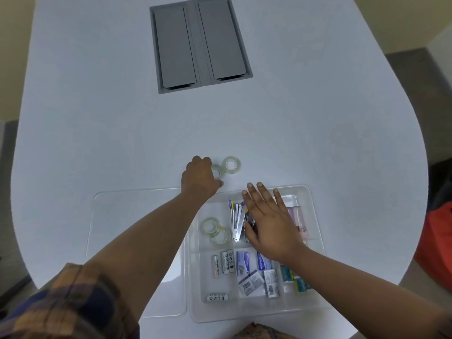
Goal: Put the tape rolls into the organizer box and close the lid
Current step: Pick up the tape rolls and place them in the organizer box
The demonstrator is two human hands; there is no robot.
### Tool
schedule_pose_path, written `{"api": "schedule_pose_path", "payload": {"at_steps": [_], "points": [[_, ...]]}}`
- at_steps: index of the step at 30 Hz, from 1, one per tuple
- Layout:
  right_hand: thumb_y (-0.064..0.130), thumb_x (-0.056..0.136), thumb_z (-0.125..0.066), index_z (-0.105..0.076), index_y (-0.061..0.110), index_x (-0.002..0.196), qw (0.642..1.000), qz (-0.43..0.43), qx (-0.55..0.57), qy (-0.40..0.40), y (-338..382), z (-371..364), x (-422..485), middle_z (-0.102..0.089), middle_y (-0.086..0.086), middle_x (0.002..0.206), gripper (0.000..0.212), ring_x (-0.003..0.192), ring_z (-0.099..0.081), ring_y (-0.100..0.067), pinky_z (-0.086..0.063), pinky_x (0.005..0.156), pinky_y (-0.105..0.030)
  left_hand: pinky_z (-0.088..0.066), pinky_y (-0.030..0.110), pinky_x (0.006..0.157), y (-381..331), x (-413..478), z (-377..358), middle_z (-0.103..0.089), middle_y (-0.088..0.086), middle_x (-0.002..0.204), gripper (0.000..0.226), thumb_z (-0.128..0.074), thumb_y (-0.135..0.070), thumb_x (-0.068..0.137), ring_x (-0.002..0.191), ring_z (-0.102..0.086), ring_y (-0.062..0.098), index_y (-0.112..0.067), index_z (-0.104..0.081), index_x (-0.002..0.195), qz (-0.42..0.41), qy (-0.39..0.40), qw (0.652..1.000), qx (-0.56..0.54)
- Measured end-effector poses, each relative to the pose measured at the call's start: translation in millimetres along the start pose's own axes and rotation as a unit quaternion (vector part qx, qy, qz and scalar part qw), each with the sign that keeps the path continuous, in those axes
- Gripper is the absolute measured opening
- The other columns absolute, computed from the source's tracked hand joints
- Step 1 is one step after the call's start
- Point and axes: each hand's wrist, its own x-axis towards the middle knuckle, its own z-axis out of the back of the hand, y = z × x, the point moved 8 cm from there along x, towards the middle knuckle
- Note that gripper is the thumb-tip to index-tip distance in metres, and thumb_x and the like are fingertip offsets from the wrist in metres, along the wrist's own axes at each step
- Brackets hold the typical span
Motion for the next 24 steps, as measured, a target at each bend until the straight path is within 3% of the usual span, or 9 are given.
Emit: {"api": "schedule_pose_path", "payload": {"at_steps": [6, 12, 16, 24], "points": [[0.034, 0.092, -0.046, -0.022, 0.017, 0.153, 1.0, 0.005, 0.001, -0.001, 0, 0, 0, -0.015, -0.002, 0.163, 0.068, 0.151, -0.002, -0.018, -0.006, 0.122, -0.047, -0.049, 0.039, 0.077, -3, 0, 9, -0.057, 0.008, 0.109, 0.045, -0.073, -0.036, 0.074, 0.101, -0.057, 0.029, -0.015, -0.057, 0.11, -0.027, -0.033, 0.998, 0.048], [0.034, 0.092, -0.045, -0.02, 0.017, 0.153, 1.0, 0.004, -0.004, 0.004, -1, -1, 0, -0.014, -0.002, 0.163, 0.069, 0.151, -0.001, -0.018, -0.007, 0.122, -0.048, -0.051, 0.039, 0.078, 8, -30, 33, -0.058, 0.0, 0.109, 0.049, -0.077, -0.038, 0.07, 0.096, -0.058, 0.023, -0.021, -0.057, 0.111, -0.037, -0.088, 0.989, -0.115], [0.035, 0.092, -0.046, -0.019, 0.017, 0.154, 1.0, 0.004, -0.008, 0.007, -1, -3, 0, -0.014, -0.002, 0.163, 0.07, 0.151, -0.001, -0.018, -0.008, 0.122, -0.049, -0.048, 0.03, 0.075, 14, -79, 42, -0.059, -0.004, 0.112, 0.051, -0.078, -0.036, 0.071, 0.09, -0.058, 0.018, -0.022, -0.058, 0.115, -0.081, -0.149, 0.97, -0.174], [0.034, 0.092, -0.047, -0.018, 0.017, 0.154, 1.0, 0.006, -0.006, 0.002, -1, -3, 1, -0.014, -0.003, 0.163, 0.071, 0.151, -0.002, -0.019, -0.007, 0.122, -0.048, -0.046, 0.026, 0.079, 36, -140, 11, -0.059, -0.008, 0.115, 0.052, -0.076, -0.041, 0.071, 0.103, -0.058, 0.015, -0.026, -0.057, 0.117, -0.066, -0.118, 0.984, -0.12]]}}
